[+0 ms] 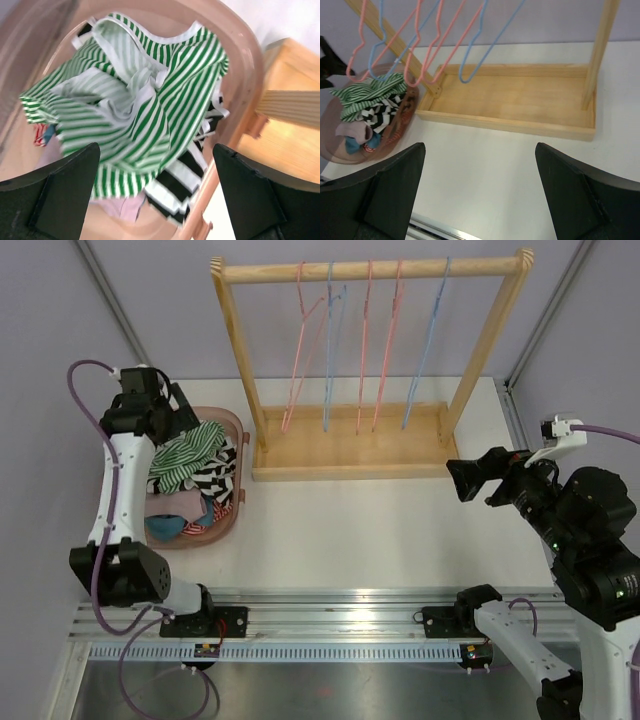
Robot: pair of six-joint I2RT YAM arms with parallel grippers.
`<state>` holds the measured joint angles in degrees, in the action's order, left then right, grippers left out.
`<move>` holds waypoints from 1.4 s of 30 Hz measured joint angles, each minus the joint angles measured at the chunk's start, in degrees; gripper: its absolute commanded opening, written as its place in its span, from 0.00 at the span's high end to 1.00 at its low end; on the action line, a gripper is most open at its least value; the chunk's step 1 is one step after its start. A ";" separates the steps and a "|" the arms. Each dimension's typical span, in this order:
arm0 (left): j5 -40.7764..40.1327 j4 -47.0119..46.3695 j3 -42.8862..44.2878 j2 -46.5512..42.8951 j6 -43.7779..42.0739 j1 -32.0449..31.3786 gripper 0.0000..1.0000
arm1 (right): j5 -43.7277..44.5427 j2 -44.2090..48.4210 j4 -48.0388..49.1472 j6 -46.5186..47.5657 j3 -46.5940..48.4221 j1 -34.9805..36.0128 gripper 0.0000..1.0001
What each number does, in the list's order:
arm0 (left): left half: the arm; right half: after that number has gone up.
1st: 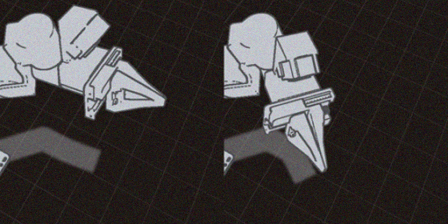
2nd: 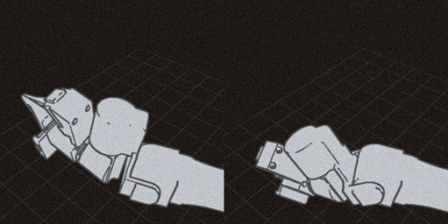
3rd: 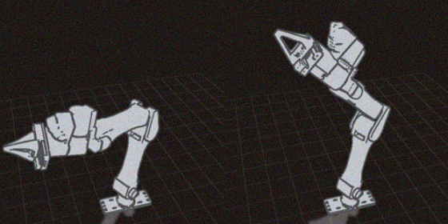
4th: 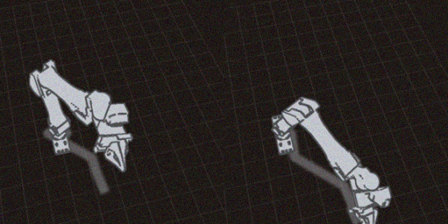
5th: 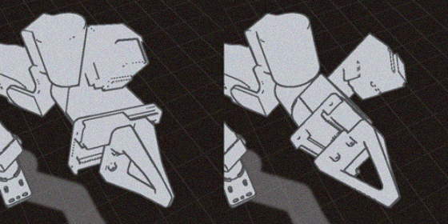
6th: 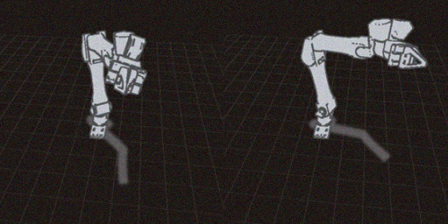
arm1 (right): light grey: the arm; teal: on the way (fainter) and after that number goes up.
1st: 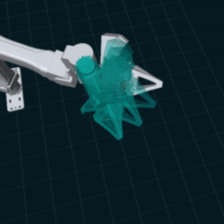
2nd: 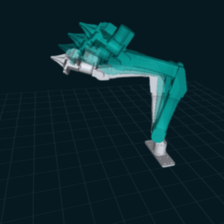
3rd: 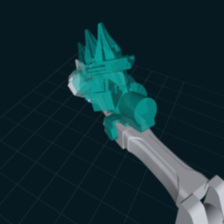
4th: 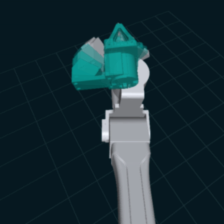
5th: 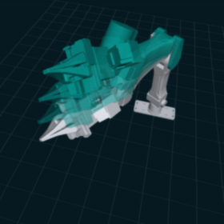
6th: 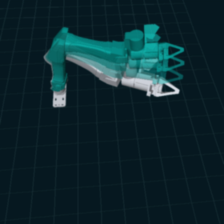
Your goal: Remove the tank top from the hanger
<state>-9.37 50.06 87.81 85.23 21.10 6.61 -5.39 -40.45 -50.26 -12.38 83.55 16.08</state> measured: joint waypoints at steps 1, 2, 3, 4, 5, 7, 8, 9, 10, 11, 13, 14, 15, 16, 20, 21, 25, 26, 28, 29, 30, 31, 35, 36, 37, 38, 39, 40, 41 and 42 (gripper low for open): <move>0.15 0.59 0.00 -2.25 -0.39 0.00 0.01 | 0.92 0.13 -0.74 0.07 -0.46 0.00 0.00; 0.42 1.09 -0.02 -4.68 -0.85 -0.02 0.01 | 2.14 0.37 -1.53 0.17 -0.98 0.00 0.00; 0.66 1.44 -0.02 -6.78 -1.25 -0.02 0.01 | 3.30 0.68 -2.45 0.22 -1.44 0.00 0.01; 1.05 1.77 -0.07 -9.66 -1.73 -0.09 0.01 | 4.76 1.07 -3.28 0.39 -1.88 0.00 0.01; 1.38 2.21 -0.07 -12.61 -2.23 -0.35 0.01 | 6.34 1.53 -4.13 0.59 -2.19 0.00 0.01; 1.53 3.41 0.00 -18.64 -3.37 -1.11 0.01 | 8.66 2.56 -5.46 0.98 -2.62 0.00 0.00; 1.49 4.61 0.24 -21.53 -4.13 -1.79 0.01 | 9.77 3.23 -5.99 1.33 -2.89 0.00 0.00; 1.40 5.51 0.44 -23.69 -4.72 -2.49 0.01 | 10.71 3.98 -6.56 1.66 -3.08 0.02 0.01; 1.01 6.69 0.83 -25.99 -5.33 -3.45 0.01 | 11.50 4.70 -7.06 1.99 -3.13 0.04 0.01; 0.57 7.80 1.09 -28.65 -6.05 -4.96 0.01 | 12.09 5.38 -7.45 2.25 -3.13 0.04 0.00; 0.48 9.49 1.07 -32.72 -7.08 -7.56 0.01 | 12.57 6.60 -8.22 2.64 -3.13 0.09 0.00; 0.61 10.51 1.05 -34.80 -7.52 -8.63 0.01 | 12.70 7.19 -8.61 2.84 -3.15 0.11 0.01; 0.74 11.15 0.90 -36.30 -7.76 -9.29 0.01 | 12.74 7.82 -8.94 3.08 -3.15 0.11 0.00; 1.05 11.80 0.55 -38.29 -7.89 -9.97 0.01 | 12.83 8.48 -9.35 3.28 -3.17 0.11 0.01; 1.07 13.86 -3.37 -45.90 -8.07 -12.28 0.01 | 12.94 10.54 -9.70 3.72 -3.34 0.11 0.00; 1.14 14.16 -4.44 -47.41 -8.07 -12.61 0.01 | 13.00 10.99 -9.73 3.74 -3.56 0.11 0.01; 2.12 14.88 -9.66 -54.80 -8.13 -13.14 0.01 | 13.38 11.93 -9.92 3.78 -5.16 0.11 0.00; 2.47 14.93 -10.78 -56.50 -8.20 -13.14 0.01 | 13.55 11.96 -10.14 3.76 -5.73 0.11 0.00; 3.28 14.86 -12.63 -59.56 -8.26 -13.14 0.01 | 13.90 12.07 -10.82 3.78 -6.93 0.11 0.01; 3.69 14.75 -13.60 -61.00 -8.35 -13.14 0.01 | 14.03 12.17 -11.17 3.78 -7.45 0.11 0.01; 3.98 14.73 -14.32 -62.12 -8.46 -13.14 0.01 | 14.29 12.26 -11.43 3.78 -7.78 0.11 0.00; 4.26 14.67 -15.30 -63.69 -8.52 -13.14 0.01 | 14.78 12.50 -11.78 3.78 -8.20 0.11 0.01; 4.52 14.51 -17.33 -67.19 -8.63 -13.14 0.01 | 15.32 13.40 -12.07 3.78 -8.94 0.13 0.01; 4.52 14.51 -17.77 -67.69 -8.61 -13.14 0.01 | 15.39 13.57 -12.04 3.76 -9.16 0.13 0.00; 4.52 14.47 -18.18 -68.08 -8.61 -13.14 0.01 | 15.43 13.70 -12.02 3.76 -9.38 0.13 0.00; 4.52 14.40 -18.58 -68.35 -8.61 -13.14 0.01 | 15.45 13.73 -12.02 3.76 -9.57 0.13 0.00; 4.52 14.40 -18.88 -68.41 -8.63 -13.14 0.01 | 15.50 13.73 -12.04 3.74 -9.77 0.13 0.01; 4.52 14.38 -19.19 -68.41 -8.61 -13.14 0.01 | 15.56 13.73 -12.02 3.74 -9.94 0.13 0.00; 4.52 14.23 -19.52 -68.41 -8.61 -13.14 0.01 | 15.72 13.73 -12.04 3.72 -10.08 0.13 0.01; 4.52 14.16 -19.82 -68.41 -8.61 -13.14 0.01 | 15.93 13.73 -12.09 3.69 -10.14 0.13 0.01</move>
<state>-4.84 64.23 67.99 16.82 12.49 -6.52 10.55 -26.72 -62.35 -8.69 73.41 16.21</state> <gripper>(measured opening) 0.987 0.993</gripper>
